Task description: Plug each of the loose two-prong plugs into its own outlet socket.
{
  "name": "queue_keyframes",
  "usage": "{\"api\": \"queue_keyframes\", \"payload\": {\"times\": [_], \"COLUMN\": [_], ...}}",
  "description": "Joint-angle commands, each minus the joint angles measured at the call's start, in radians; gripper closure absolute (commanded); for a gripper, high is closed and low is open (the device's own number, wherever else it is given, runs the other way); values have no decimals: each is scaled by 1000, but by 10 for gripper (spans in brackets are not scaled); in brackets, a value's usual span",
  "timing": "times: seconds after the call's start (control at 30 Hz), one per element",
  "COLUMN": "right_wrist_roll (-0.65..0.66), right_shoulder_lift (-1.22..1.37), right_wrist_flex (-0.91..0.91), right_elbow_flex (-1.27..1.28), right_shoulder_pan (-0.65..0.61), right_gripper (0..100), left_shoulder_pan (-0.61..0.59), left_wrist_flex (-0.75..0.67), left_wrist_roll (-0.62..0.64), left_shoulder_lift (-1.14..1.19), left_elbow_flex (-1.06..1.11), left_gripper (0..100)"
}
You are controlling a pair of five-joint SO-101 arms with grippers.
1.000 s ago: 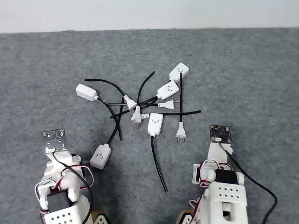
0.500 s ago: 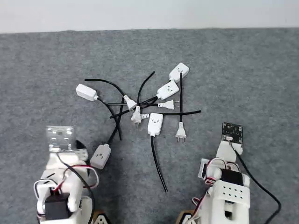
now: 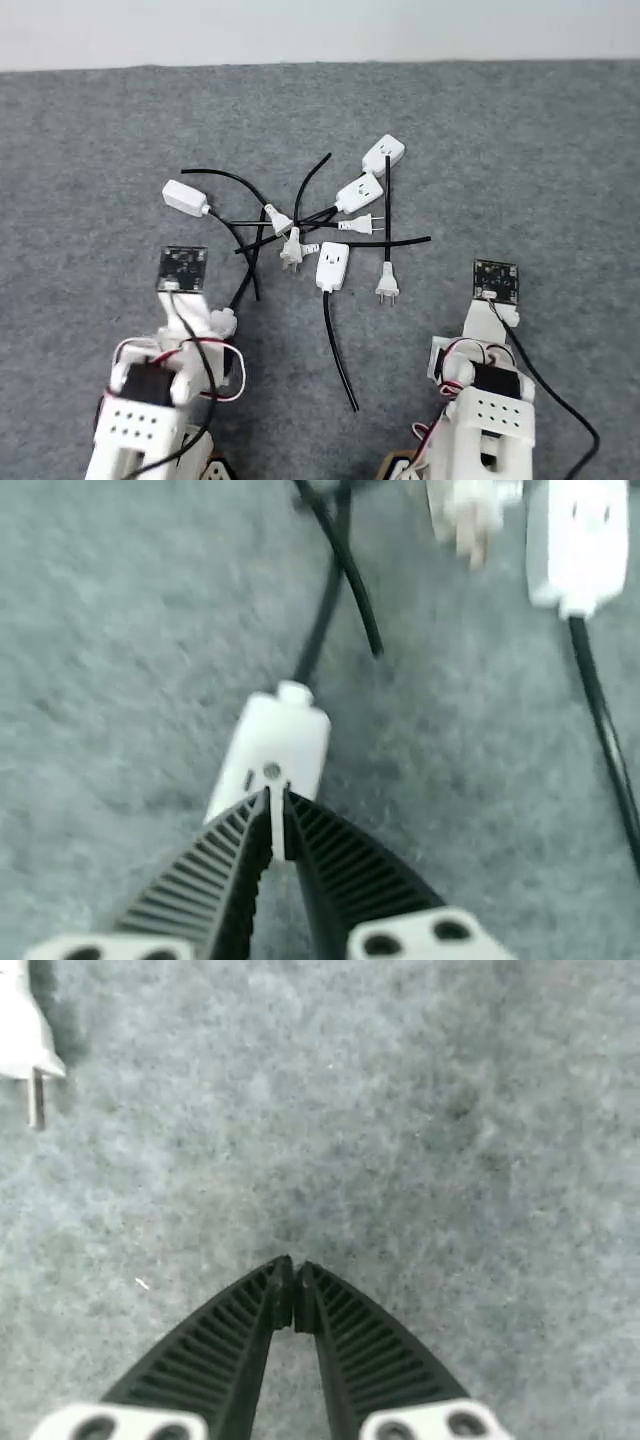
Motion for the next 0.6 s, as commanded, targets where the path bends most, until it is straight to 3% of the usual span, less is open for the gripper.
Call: {"api": "queue_keyframes", "payload": {"times": [0.0,0.1,0.27,0.57], "right_wrist_roll": [15,15,15,17], "right_shoulder_lift": [-18,-18,-18,-18], "right_wrist_flex": [-21,-21,-21,-21], "right_elbow_flex": [-11,-11,-11,-11], "right_shoulder_pan": [12,12,12,27], "right_gripper": [991,991,991,991], "left_shoulder_pan": [40,40,38,29], "left_wrist_flex": [-63,-58,-52,-55], "left_wrist_roll": [23,21,21,-37], "left_shoulder_lift": [149,167,173,175], "left_elbow_flex": [-54,-68,-77,-79], "left_gripper": [983,938,779,768]}}
